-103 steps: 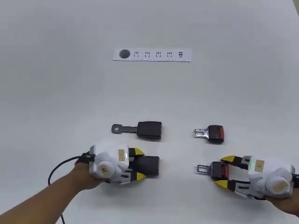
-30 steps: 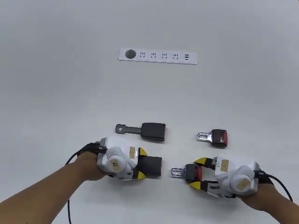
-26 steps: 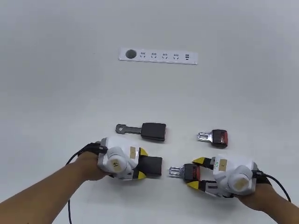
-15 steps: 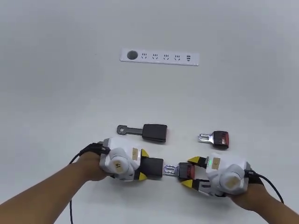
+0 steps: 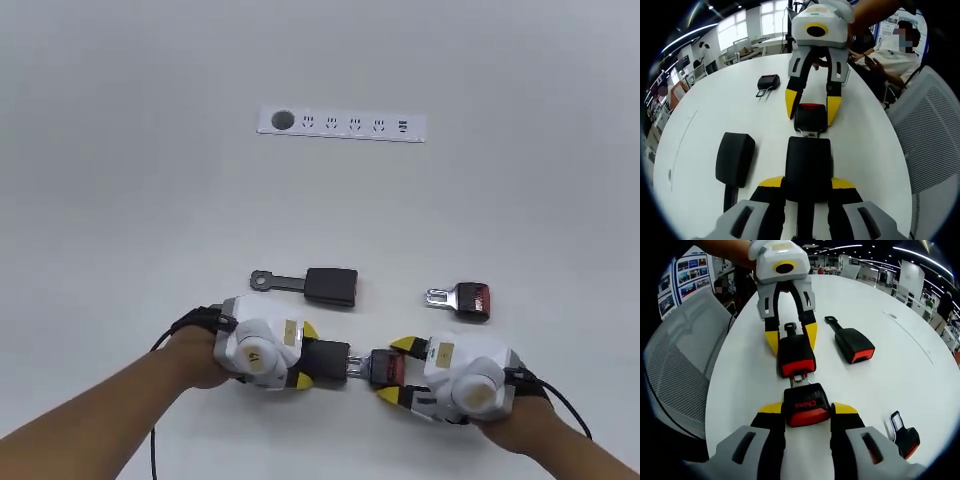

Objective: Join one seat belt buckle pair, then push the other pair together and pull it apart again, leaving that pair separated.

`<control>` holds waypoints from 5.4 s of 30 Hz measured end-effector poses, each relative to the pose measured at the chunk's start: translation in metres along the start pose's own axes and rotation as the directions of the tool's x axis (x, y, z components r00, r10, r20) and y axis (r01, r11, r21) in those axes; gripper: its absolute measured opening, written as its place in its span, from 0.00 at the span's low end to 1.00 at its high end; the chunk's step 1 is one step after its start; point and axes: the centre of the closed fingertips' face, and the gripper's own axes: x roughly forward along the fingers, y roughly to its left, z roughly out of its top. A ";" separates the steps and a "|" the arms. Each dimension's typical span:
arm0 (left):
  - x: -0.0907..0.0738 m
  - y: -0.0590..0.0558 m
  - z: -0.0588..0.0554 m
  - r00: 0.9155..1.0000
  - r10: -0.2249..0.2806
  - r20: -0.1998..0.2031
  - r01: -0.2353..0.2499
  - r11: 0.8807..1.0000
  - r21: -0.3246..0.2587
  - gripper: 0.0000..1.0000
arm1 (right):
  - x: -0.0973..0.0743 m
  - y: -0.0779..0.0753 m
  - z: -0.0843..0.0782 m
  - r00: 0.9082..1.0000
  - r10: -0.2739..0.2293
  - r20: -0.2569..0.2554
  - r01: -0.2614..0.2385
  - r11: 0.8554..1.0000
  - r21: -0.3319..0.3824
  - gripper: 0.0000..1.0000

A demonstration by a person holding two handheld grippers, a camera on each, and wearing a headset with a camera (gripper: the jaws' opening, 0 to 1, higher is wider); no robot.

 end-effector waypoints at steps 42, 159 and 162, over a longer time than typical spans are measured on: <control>-0.004 0.000 0.000 0.999 -0.005 0.035 0.005 1.000 -0.008 0.33 | 0.019 -0.007 0.002 1.000 0.002 0.030 -0.002 1.000 0.006 0.31; -0.063 0.103 0.068 0.985 0.103 0.137 -0.090 0.991 -0.097 0.90 | -0.093 -0.115 0.007 0.954 -0.154 0.258 0.132 0.986 0.103 0.79; -0.056 0.108 0.065 0.988 0.094 0.120 -0.082 0.992 -0.101 0.89 | -0.093 -0.125 -0.004 0.961 -0.142 0.235 0.120 0.987 0.106 0.76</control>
